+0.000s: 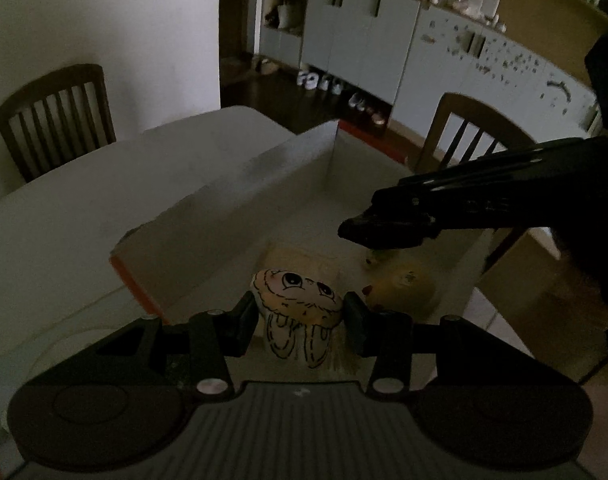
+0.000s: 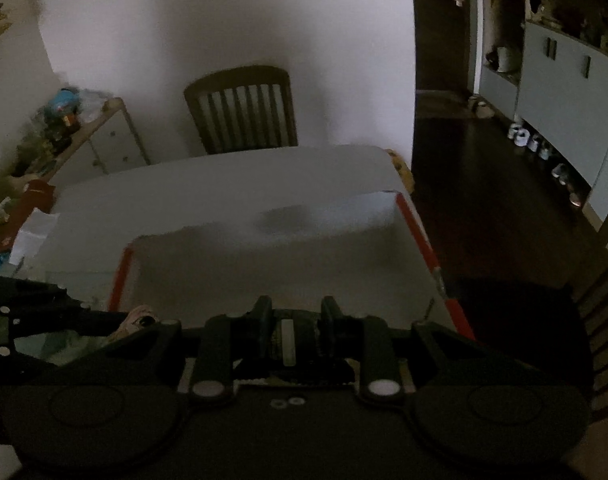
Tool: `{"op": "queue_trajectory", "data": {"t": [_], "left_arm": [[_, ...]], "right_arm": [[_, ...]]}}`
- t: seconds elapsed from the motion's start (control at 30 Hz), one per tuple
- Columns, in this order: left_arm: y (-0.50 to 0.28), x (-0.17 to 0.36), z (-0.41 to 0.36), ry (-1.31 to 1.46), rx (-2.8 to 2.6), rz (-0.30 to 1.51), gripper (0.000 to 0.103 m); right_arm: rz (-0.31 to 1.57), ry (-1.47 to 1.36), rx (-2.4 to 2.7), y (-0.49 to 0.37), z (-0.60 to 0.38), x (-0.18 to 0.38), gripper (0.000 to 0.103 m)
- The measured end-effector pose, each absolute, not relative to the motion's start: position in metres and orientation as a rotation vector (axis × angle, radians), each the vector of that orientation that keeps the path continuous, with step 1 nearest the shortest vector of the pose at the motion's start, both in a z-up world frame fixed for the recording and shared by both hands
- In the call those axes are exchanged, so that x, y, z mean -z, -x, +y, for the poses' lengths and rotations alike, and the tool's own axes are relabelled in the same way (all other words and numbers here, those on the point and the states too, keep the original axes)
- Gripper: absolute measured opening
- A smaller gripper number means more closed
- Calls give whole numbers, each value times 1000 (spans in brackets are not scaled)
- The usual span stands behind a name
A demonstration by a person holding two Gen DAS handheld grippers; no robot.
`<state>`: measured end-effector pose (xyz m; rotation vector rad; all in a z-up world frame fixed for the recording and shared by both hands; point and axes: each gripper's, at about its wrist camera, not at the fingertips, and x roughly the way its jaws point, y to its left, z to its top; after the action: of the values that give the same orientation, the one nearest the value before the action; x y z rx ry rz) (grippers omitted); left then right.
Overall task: Organize objects
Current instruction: 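Carry the plush and black case with both tools over the red shoebox, then open both tools to drop the plush and black case into the box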
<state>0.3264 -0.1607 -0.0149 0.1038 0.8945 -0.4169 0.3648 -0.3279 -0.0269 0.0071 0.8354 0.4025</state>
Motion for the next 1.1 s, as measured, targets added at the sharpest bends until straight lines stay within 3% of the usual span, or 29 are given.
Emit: {"op": "queue_trajectory", "data": {"t": [0.83, 1.0, 1.1], "left_arm": [[-393, 85, -202, -199, 312, 1123, 47], [-389, 82, -199, -199, 295, 1116, 62], [-385, 78, -201, -177, 299, 1099, 62]], "right_arm": [[969, 24, -375, -385, -343, 90, 27], [960, 17, -377, -383, -346, 87, 29], [944, 3, -392, -380, -350, 83, 31]]}}
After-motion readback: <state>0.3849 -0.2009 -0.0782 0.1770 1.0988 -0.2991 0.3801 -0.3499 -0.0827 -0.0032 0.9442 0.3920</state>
